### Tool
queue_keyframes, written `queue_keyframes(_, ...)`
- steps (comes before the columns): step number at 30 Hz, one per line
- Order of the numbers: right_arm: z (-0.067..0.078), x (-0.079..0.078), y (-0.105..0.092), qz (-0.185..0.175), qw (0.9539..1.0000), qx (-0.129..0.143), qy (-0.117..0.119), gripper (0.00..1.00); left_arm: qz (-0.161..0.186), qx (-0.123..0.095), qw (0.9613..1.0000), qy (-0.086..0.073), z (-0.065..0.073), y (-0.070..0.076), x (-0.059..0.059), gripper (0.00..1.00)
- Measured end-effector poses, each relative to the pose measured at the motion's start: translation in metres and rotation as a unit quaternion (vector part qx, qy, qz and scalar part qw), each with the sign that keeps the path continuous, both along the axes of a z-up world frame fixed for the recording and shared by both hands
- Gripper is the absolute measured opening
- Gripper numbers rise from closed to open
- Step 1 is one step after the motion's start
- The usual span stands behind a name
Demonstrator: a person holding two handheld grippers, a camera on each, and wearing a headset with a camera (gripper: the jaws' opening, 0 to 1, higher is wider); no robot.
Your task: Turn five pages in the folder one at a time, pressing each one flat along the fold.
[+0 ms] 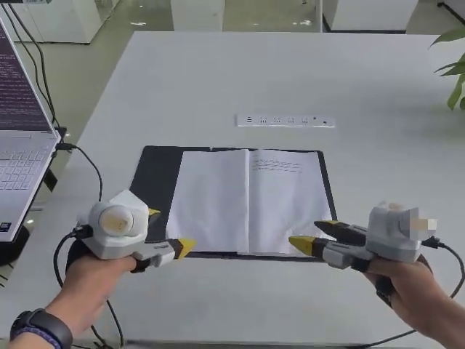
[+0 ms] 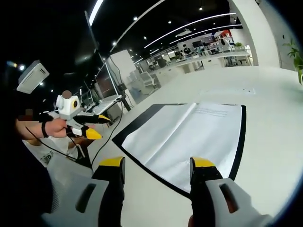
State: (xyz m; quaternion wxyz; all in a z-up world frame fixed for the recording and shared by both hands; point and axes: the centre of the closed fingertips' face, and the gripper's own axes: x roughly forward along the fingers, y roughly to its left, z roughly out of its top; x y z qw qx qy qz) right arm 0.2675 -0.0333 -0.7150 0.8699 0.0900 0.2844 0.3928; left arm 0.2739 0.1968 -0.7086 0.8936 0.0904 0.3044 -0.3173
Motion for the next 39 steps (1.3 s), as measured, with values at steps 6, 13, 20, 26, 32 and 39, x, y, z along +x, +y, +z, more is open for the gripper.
queue_keyframes(6, 0.015, -0.010, -0.019, -0.014, 0.9995, -0.015, -0.022, 0.60, 0.003, -0.008, 0.9999, -0.006, 0.010, 0.005, -0.008, 0.63)
queue_keyframes(13, 0.028, -0.025, -0.033, -0.029, 0.9986, -0.026, -0.036, 0.63, 0.016, -0.026, 0.9995, -0.010, 0.021, 0.010, -0.023, 0.71)
queue_keyframes(20, 0.030, -0.039, -0.039, -0.043, 0.9974, -0.045, -0.036, 0.71, 0.038, -0.042, 0.9983, -0.011, 0.030, 0.015, -0.031, 0.75)
queue_keyframes(26, 0.031, -0.048, -0.035, -0.049, 0.9967, -0.051, -0.038, 0.73, 0.049, -0.049, 0.9975, -0.012, 0.033, 0.017, -0.035, 0.76)
queue_keyframes(32, 0.035, -0.050, -0.033, -0.065, 0.9962, -0.042, -0.038, 0.74, 0.048, -0.050, 0.9976, -0.005, 0.033, 0.013, -0.042, 0.77)
queue_keyframes(39, 0.036, -0.052, -0.035, -0.075, 0.9958, -0.036, -0.037, 0.73, 0.040, -0.050, 0.9979, 0.000, 0.033, 0.005, -0.043, 0.76)
